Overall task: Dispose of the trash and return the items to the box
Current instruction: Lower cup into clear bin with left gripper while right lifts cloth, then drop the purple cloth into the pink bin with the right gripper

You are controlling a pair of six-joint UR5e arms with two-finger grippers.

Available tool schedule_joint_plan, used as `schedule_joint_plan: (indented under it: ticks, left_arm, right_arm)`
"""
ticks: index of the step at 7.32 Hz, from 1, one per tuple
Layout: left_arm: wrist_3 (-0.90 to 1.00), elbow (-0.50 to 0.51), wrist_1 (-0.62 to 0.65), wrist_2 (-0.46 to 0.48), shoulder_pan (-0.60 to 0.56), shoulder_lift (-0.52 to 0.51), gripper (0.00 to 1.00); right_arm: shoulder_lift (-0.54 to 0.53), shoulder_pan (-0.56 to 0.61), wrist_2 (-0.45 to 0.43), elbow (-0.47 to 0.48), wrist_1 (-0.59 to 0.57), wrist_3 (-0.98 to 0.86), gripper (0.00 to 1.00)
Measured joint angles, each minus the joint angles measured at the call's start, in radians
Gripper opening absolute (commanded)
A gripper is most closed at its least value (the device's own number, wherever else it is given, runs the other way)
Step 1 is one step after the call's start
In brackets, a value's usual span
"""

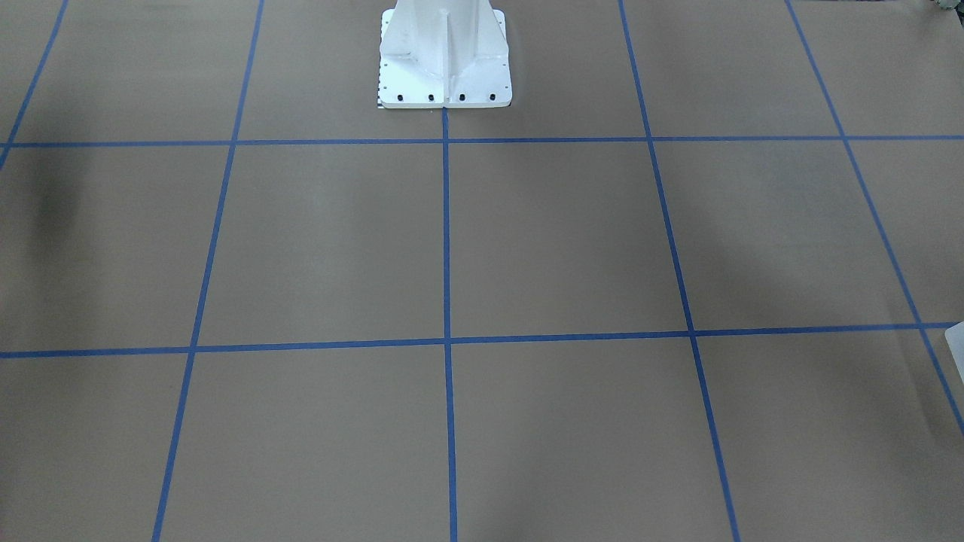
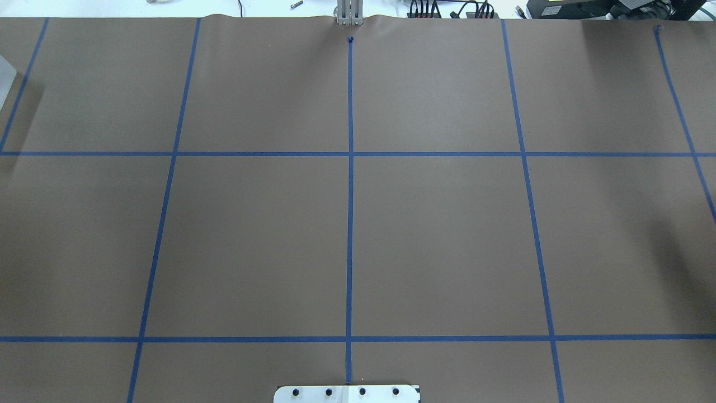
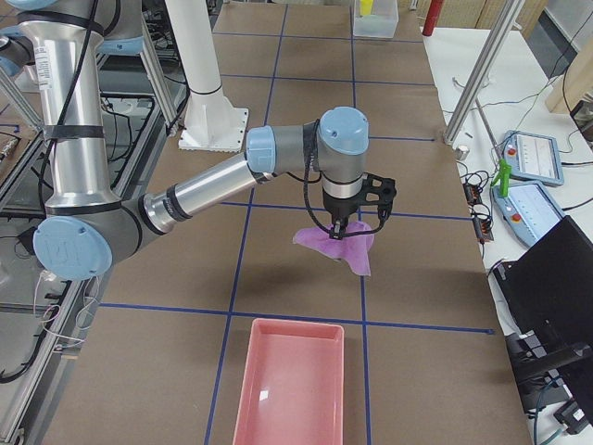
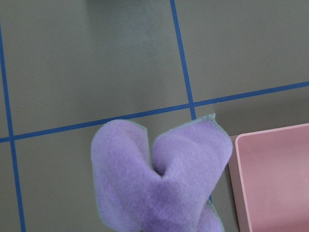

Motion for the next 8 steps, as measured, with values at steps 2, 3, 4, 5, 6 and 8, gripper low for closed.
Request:
schedule_joint_plan:
  ticks: [2, 3, 4, 5, 6, 8]
  left_arm:
    - [-0.008, -0.007, 0.003, -0.005, 0.001, -0.021, 0.98]
    - [-0.014, -0.012, 0.006, -0.006, 0.002, -0.033, 0.98]
    - [-0.017, -0.019, 0.014, -0.008, 0.002, -0.047, 0.98]
    - [-0.018, -0.043, 0.042, -0.029, 0.002, -0.058, 0.98]
    - [-0.016, -0.097, 0.1, -0.081, 0.003, -0.063, 0.98]
    - [-0.011, -0.305, 0.267, -0.152, 0.013, -0.041, 0.98]
  right_arm:
    - [-0.019, 0.024, -0.063, -0.034, -0.003, -0.084, 0.0]
    - [-0.021, 0.058, -0.086, -0.092, -0.003, -0.174, 0.0]
    - [-0.021, 0.09, -0.106, -0.162, 0.001, -0.265, 0.0]
    - [-0.022, 0.112, -0.13, -0.221, 0.007, -0.322, 0.0]
    - [-0.024, 0.126, -0.148, -0.266, 0.014, -0.353, 0.0]
    - [-0.046, 0.137, -0.161, -0.363, 0.107, -0.386, 0.0]
